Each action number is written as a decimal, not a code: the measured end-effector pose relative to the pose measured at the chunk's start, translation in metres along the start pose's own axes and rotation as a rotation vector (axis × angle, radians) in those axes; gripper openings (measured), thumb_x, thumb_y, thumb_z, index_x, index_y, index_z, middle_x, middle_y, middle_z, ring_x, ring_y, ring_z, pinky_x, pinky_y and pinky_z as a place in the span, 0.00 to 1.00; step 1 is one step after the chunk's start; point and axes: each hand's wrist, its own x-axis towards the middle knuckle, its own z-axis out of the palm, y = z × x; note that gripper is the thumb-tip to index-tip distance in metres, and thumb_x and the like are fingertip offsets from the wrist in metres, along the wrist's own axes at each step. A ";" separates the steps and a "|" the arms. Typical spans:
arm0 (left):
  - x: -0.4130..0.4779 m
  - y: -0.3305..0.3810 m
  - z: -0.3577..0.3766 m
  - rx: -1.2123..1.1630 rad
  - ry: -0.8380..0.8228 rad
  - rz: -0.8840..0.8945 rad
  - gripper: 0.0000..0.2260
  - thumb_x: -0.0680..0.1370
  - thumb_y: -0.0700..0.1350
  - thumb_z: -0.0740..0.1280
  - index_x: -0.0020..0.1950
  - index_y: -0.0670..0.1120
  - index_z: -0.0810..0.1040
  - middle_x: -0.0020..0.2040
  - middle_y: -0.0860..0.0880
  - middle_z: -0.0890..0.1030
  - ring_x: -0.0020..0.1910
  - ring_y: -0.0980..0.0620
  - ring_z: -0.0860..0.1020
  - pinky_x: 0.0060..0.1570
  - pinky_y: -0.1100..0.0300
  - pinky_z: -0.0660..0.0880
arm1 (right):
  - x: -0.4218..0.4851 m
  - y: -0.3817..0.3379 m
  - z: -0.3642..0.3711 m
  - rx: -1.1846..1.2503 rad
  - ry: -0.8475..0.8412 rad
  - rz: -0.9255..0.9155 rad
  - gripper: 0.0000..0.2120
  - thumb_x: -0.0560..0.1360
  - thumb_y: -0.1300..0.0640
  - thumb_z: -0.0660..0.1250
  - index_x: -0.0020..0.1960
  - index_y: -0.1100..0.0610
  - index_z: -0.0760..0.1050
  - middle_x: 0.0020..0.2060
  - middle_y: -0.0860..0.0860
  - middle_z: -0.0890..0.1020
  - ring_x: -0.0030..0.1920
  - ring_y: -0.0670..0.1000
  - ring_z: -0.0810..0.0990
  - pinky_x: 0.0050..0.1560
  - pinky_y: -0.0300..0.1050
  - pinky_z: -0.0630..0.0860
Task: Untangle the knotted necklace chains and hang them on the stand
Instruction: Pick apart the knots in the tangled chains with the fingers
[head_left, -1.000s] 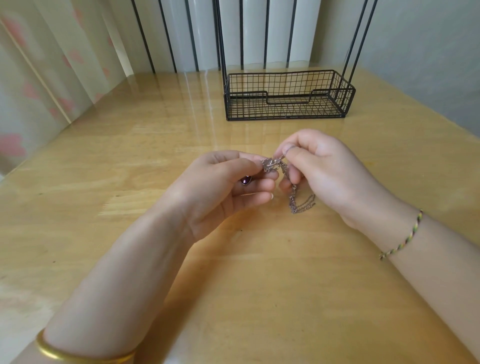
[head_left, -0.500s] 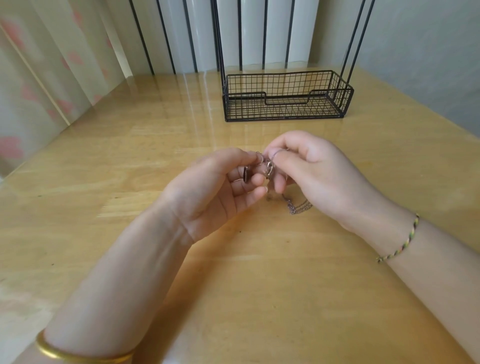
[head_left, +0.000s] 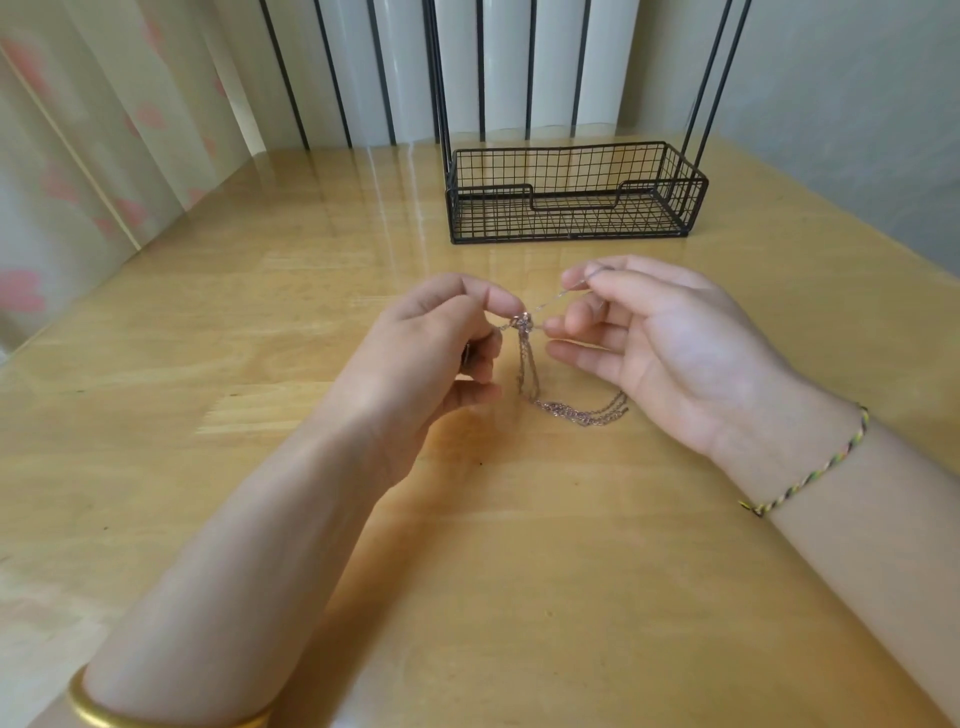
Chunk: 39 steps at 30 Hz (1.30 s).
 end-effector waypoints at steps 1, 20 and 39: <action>0.000 0.000 0.000 0.012 -0.019 -0.009 0.14 0.76 0.35 0.56 0.41 0.48 0.79 0.29 0.52 0.71 0.28 0.54 0.67 0.30 0.63 0.73 | 0.000 0.000 0.000 0.030 -0.009 0.016 0.07 0.78 0.63 0.59 0.44 0.58 0.75 0.25 0.51 0.75 0.34 0.51 0.80 0.45 0.49 0.80; 0.000 -0.008 0.000 0.034 -0.066 0.015 0.05 0.76 0.41 0.67 0.39 0.48 0.78 0.30 0.57 0.75 0.31 0.59 0.71 0.36 0.63 0.72 | 0.000 -0.003 -0.002 0.131 -0.043 0.180 0.04 0.76 0.63 0.60 0.50 0.58 0.71 0.38 0.57 0.80 0.39 0.55 0.82 0.45 0.47 0.81; 0.002 -0.006 -0.005 0.033 0.002 -0.005 0.06 0.76 0.43 0.68 0.39 0.45 0.76 0.34 0.50 0.77 0.32 0.56 0.75 0.34 0.64 0.75 | -0.009 0.001 0.005 -0.545 0.013 -0.078 0.04 0.74 0.60 0.66 0.40 0.55 0.76 0.34 0.51 0.76 0.28 0.46 0.72 0.33 0.48 0.71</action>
